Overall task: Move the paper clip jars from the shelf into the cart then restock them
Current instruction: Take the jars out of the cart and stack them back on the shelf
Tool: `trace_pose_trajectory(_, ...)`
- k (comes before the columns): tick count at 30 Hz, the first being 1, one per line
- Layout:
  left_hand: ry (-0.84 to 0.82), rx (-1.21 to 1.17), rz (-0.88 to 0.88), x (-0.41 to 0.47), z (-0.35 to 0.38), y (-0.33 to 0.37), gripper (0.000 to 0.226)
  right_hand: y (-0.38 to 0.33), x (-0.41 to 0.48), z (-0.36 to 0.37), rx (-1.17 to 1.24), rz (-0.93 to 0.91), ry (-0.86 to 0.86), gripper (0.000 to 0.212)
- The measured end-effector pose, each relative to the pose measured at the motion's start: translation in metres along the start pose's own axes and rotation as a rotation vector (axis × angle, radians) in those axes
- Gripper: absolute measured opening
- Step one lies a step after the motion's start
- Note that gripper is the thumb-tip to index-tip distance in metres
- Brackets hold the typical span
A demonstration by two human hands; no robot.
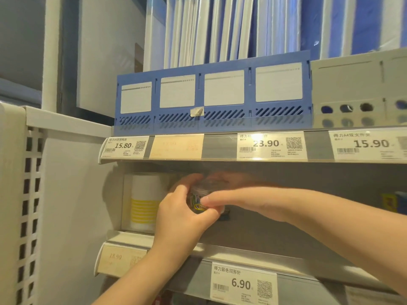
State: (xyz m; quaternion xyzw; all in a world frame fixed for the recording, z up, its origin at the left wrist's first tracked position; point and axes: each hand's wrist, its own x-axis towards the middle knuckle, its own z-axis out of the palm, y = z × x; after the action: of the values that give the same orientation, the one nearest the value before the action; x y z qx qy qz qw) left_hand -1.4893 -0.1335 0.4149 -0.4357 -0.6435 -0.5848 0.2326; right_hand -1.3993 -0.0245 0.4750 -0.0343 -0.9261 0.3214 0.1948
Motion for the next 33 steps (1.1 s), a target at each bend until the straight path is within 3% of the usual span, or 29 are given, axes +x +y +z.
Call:
trace_pose_trajectory(2,-0.018,0.012,-0.007,0.000,0.000,-0.001,0.054,0.001,0.005,0.000,-0.013,0.039,0.067,0.074)
trace_pose_trajectory(4,0.011,-0.007,-0.015,0.001,0.000,-0.004,0.067,0.003,0.011,-0.007,-0.024,0.106,0.112,0.052)
trace_pose_trajectory(6,0.071,-0.015,-0.001,0.000,0.000,-0.008,0.062,0.009,0.021,-0.020,-0.002,0.156,0.173,0.033)
trace_pose_trajectory(9,0.163,-0.035,0.024,-0.001,-0.001,-0.013,0.047,0.024,0.040,-0.034,-0.001,0.200,0.228,0.024)
trace_pose_trajectory(15,0.217,-0.065,-0.051,0.005,0.000,-0.020,0.038,0.051,0.070,-0.030,-0.216,0.280,0.157,0.039)
trace_pose_trajectory(20,0.214,-0.041,-0.040,0.004,0.000,-0.018,0.043,0.062,0.082,-0.014,-0.273,0.337,0.105,0.069)
trace_pose_trajectory(26,0.245,-0.046,-0.041,0.003,0.001,-0.019,0.039,0.070,0.091,-0.007,-0.255,0.354,0.140,0.058)
trace_pose_trajectory(33,0.251,-0.060,-0.025,0.003,0.000,-0.018,0.039,0.077,0.094,-0.002,-0.258,0.331,0.181,0.069)
